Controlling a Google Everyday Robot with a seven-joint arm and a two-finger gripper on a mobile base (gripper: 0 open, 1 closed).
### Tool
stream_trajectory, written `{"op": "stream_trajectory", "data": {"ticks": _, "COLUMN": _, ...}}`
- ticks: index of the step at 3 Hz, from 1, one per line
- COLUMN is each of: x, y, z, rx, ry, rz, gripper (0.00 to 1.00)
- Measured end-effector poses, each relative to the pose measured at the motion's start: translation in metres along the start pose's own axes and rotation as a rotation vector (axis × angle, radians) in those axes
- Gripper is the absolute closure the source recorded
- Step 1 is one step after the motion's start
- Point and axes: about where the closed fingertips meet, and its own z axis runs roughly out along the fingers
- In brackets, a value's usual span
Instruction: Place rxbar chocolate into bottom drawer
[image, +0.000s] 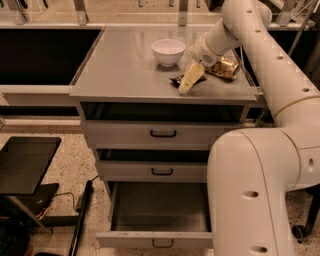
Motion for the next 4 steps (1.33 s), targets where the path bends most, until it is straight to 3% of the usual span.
{"op": "stream_trajectory", "data": {"ticks": 1, "x": 0.003, "y": 0.0, "z": -0.002, "rx": -0.007, "ry": 0.057, "rz": -0.035, "gripper": 0.0}}
{"op": "stream_trajectory", "data": {"ticks": 4, "x": 0.01, "y": 0.003, "z": 0.011, "rx": -0.027, "ry": 0.034, "rz": -0.018, "gripper": 0.0}}
